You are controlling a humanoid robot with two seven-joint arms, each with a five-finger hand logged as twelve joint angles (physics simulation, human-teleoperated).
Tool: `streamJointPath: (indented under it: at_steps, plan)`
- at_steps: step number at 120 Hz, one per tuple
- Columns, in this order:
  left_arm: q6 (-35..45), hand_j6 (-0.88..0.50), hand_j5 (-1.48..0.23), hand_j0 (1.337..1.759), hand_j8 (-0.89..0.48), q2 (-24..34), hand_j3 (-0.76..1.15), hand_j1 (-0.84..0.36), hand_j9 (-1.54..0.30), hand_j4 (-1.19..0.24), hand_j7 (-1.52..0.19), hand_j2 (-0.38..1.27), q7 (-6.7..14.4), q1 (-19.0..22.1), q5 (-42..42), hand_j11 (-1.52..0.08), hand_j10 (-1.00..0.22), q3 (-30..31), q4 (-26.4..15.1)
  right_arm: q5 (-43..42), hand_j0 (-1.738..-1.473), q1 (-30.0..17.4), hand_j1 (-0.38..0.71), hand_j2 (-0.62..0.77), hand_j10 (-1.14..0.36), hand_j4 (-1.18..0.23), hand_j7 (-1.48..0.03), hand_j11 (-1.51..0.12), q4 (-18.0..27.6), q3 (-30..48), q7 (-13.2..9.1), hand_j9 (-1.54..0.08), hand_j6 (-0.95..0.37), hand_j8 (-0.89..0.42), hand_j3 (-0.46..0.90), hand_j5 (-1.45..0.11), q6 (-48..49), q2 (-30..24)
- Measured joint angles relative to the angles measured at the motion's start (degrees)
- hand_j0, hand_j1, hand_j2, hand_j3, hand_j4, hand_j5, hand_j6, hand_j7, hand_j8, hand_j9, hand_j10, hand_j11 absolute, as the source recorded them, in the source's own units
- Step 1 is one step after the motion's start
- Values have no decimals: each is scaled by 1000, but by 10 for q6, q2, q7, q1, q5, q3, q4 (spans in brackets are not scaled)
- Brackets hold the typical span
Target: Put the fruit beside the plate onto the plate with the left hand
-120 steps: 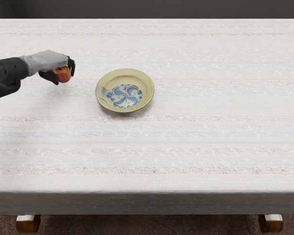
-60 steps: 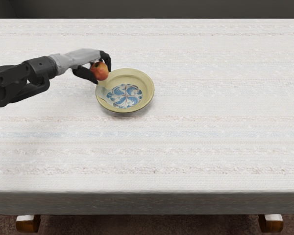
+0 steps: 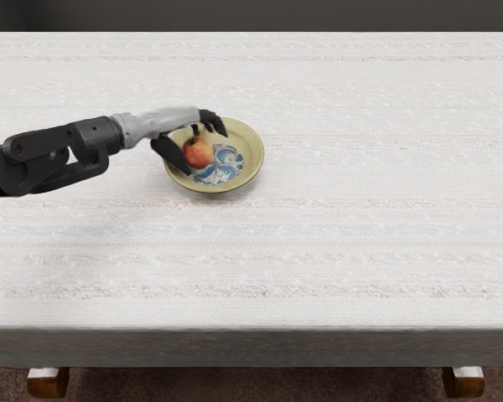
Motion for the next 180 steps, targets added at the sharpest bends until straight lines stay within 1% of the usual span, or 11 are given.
streamJointPath:
  at_steps: [10,21,34,49,70,86,93,116,143,159,180]
  plan:
    - [0,-153,-443,1654,-163,-1,0,23,-448,-203,-438,157,0,1,-19,-454,-318,-5,3,0,-1658,0,-349,0,0,0,0,0,0,0,0,0,0,0,0,0,0,0]
    - [0,-106,-292,1655,-113,1,0,133,-295,-138,-289,103,0,17,-53,-299,-211,-30,10,0,-1658,0,-349,0,0,0,0,0,0,0,0,0,0,0,0,0,0,0]
    - [0,-73,-182,1656,-77,5,0,214,-184,-91,-181,63,0,29,-93,-186,-134,-61,19,0,-1658,0,-349,0,0,0,0,0,0,0,0,0,0,0,0,0,0,0]
    - [-1,-51,-111,1657,-53,37,0,266,-112,-60,-110,38,0,53,-153,-113,-83,-96,27,0,-1658,0,-349,0,0,0,0,0,0,0,0,0,0,0,0,0,0,0]
    - [-10,-34,-62,1658,-35,68,0,301,-62,-38,-61,20,0,87,-241,-62,-47,-122,29,0,-1658,0,-349,0,0,0,0,0,0,0,0,0,0,0,0,0,0,0]
    - [-16,-28,-44,1658,-28,92,0,314,-44,-30,-44,13,0,145,-280,-45,-34,-166,31,0,-1658,0,-349,0,0,0,0,0,0,0,0,0,0,0,0,0,0,0]
    - [-16,-26,-40,1658,-26,92,0,317,-40,-27,-39,11,0,192,-288,-40,-31,-197,41,0,-1658,0,-349,0,0,0,0,0,0,0,0,0,0,0,0,0,0,0]
    - [-16,-23,-31,1658,-23,104,0,323,-31,-23,-31,9,0,252,-297,-31,-24,-285,60,0,-1658,0,-349,0,0,0,0,0,0,0,0,0,0,0,0,0,0,0]
    - [-15,-21,-27,1658,-21,110,0,326,-27,-21,-27,8,0,278,-299,-27,-21,-347,71,0,-1658,0,-349,0,0,0,0,0,0,0,0,0,0,0,0,0,0,0]
    - [-15,-20,-26,1658,-20,96,0,327,-26,-20,-26,7,0,288,-300,-26,-20,-391,106,0,-1658,0,-349,0,0,0,0,0,0,0,0,0,0,0,0,0,0,0]
    - [-15,-21,-26,1658,-20,91,0,327,-26,-20,-26,7,0,293,-302,-26,-20,-404,133,0,-1658,0,-349,0,0,0,0,0,0,0,0,0,0,0,0,0,0,0]
